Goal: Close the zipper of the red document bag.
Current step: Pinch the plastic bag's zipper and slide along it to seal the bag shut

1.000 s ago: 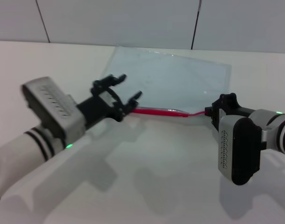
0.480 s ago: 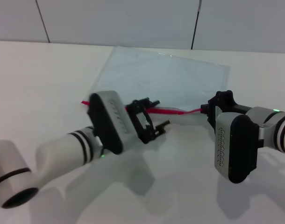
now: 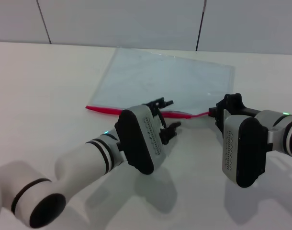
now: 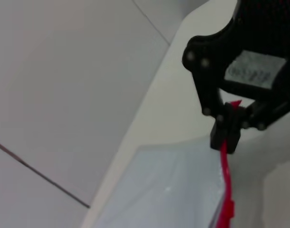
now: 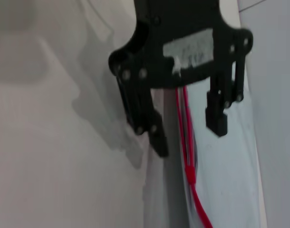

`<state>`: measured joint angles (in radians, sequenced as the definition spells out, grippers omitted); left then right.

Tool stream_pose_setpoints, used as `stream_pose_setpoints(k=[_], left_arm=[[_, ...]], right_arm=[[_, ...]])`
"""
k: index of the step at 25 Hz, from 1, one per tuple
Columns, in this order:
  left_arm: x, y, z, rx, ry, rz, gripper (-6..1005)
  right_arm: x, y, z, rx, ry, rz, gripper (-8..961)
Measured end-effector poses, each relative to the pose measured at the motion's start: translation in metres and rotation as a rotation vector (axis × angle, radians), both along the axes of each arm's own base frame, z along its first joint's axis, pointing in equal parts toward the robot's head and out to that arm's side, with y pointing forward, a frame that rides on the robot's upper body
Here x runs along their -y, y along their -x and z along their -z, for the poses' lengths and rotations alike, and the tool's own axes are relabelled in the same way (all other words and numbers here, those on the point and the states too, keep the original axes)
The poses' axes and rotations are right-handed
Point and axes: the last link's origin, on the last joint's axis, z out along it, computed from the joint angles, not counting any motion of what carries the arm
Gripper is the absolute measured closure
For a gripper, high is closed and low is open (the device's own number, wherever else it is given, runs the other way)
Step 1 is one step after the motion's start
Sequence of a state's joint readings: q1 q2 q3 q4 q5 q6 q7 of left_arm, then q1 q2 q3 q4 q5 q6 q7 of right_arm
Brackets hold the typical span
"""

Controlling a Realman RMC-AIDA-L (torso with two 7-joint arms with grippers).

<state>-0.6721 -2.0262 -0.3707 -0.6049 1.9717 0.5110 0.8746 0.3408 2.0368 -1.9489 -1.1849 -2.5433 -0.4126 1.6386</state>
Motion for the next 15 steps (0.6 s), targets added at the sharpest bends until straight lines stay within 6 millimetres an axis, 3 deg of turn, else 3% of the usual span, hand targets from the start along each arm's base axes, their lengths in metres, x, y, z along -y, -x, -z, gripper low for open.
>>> stream_pose_setpoints(k=[15], left_arm=[[0.0087, -0.0109, -0.0018, -0.042, -0.068, 0.124, 445]], right_arm=[[-0.0005, 0.0021, 0.0014, 0.002, 0.005, -0.006, 935]])
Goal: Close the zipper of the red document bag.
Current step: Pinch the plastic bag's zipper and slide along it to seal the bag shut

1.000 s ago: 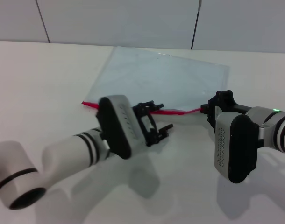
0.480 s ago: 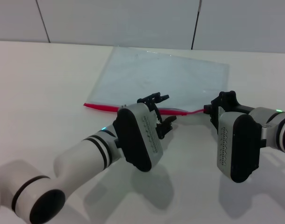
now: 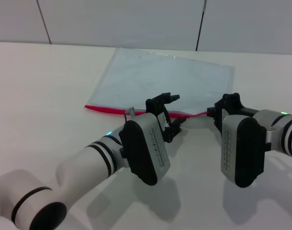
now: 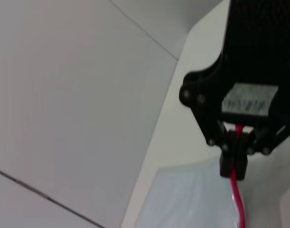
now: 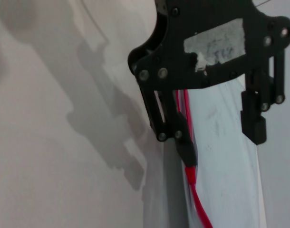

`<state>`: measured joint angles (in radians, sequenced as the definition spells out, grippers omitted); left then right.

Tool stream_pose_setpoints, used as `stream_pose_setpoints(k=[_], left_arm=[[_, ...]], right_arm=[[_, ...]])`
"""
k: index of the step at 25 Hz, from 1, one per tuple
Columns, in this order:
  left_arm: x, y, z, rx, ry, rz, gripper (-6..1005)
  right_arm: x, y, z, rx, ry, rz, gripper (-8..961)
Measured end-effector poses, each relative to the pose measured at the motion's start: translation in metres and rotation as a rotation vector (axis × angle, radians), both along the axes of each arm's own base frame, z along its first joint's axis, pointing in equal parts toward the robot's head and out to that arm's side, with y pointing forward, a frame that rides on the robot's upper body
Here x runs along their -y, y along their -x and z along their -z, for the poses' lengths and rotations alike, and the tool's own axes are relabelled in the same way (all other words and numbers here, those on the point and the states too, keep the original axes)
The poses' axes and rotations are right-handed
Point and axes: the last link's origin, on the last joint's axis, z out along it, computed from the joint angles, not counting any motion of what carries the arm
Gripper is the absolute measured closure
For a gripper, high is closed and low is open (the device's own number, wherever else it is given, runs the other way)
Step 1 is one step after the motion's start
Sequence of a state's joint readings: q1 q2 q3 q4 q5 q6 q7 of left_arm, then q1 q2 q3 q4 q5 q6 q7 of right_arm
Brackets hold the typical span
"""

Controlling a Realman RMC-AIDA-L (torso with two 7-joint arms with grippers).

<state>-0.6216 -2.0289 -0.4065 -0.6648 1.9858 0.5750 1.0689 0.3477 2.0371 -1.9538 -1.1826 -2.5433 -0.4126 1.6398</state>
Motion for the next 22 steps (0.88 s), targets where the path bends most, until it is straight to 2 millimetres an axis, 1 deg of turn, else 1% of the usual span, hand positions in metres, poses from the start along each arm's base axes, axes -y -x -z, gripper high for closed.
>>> stream_pose_setpoints(k=[7, 14, 22], left_arm=[[-0.002, 0.003, -0.005, -0.002, -0.027, 0.027, 457], [0.008, 0.003, 0.001, 0.028, 0.016, 0.041, 468], [0.010, 0.006, 0.001, 0.043, 0.026, 0.029, 482]], right_arm=[[0.000, 0.004, 0.001, -0.002, 0.003, -0.012, 938], [0.001, 0.006, 0.002, -0.002, 0.007, -0.020, 938], [0.001, 0.008, 0.003, -0.002, 0.010, -0.026, 938]])
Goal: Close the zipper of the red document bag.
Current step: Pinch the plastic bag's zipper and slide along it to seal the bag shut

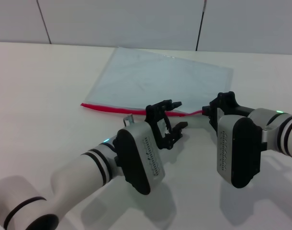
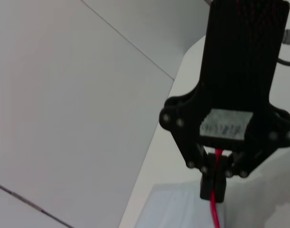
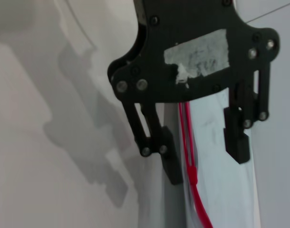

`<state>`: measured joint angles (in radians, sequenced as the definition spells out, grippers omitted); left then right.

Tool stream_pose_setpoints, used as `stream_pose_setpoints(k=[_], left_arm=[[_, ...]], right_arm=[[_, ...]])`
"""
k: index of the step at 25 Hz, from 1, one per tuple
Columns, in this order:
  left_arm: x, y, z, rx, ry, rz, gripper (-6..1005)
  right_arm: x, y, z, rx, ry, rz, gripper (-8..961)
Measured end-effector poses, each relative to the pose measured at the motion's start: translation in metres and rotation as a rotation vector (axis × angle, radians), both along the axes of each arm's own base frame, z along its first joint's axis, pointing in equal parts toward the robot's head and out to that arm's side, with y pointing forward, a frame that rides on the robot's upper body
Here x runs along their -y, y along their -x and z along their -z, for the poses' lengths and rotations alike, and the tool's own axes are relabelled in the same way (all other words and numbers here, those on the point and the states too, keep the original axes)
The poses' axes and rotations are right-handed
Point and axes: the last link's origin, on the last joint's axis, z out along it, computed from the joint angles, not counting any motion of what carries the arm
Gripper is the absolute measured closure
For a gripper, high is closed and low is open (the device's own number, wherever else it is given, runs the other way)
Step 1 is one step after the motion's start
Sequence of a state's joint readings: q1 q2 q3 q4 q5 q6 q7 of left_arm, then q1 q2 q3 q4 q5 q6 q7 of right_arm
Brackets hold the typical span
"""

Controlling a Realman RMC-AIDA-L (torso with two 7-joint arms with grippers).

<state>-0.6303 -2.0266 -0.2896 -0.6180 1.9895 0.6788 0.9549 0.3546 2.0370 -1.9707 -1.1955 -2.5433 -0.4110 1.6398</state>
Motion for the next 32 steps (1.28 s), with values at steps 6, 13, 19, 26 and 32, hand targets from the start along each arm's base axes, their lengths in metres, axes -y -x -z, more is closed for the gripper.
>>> stream_pose_setpoints(k=[6, 13, 19, 26, 32], left_arm=[[-0.002, 0.006, -0.004, 0.003, -0.014, -0.008, 496], [-0.002, 0.013, -0.009, 0.022, -0.023, -0.009, 513], [-0.002, 0.014, -0.010, 0.035, -0.023, -0.004, 528], [-0.003, 0.018, -0.012, 0.031, -0.027, -0.015, 544], [-0.001, 0.018, -0.012, 0.032, -0.027, -0.003, 559]], right_arm=[[0.003, 0.007, 0.001, -0.012, 0.004, -0.018, 938], [0.009, 0.010, 0.004, -0.016, 0.015, -0.031, 937], [0.014, 0.015, 0.004, -0.021, 0.016, -0.052, 937], [0.018, 0.017, 0.007, -0.019, 0.029, -0.063, 937], [0.020, 0.017, 0.006, -0.021, 0.029, -0.061, 937]])
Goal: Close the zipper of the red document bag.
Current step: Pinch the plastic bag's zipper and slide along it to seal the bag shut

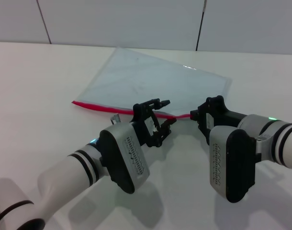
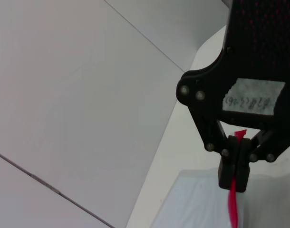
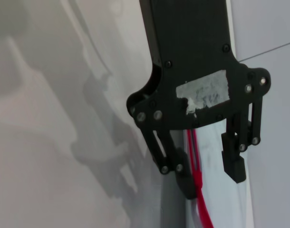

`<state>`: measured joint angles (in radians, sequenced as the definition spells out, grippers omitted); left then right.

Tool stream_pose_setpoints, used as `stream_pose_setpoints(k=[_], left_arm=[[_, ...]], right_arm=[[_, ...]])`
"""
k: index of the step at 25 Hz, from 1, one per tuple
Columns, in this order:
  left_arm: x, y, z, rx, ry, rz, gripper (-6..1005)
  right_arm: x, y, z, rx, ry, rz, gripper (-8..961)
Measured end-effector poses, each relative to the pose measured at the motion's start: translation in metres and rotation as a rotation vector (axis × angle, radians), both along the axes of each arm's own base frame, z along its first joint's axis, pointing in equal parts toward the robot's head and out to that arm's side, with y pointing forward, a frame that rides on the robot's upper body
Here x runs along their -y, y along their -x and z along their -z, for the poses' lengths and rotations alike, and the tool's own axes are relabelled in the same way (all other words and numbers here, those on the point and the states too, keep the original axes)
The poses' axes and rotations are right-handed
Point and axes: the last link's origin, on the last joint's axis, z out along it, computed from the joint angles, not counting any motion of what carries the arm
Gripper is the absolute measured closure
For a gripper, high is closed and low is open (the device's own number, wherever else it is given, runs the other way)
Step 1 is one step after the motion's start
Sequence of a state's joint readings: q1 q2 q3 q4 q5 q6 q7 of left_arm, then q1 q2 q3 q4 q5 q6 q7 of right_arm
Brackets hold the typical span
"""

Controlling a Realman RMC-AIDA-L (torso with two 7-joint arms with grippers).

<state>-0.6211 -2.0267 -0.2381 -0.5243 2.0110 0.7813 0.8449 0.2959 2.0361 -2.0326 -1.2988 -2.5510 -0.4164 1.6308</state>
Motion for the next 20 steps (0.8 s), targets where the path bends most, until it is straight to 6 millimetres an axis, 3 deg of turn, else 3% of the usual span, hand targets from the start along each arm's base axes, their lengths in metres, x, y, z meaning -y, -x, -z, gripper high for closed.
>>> stream_pose_setpoints(k=[20], left_arm=[[0.0012, 0.0019, 0.0003, 0.001, 0.007, -0.004, 626]], right_arm=[[0.0023, 0.0041, 0.0002, 0.003, 0.011, -0.010, 938]])
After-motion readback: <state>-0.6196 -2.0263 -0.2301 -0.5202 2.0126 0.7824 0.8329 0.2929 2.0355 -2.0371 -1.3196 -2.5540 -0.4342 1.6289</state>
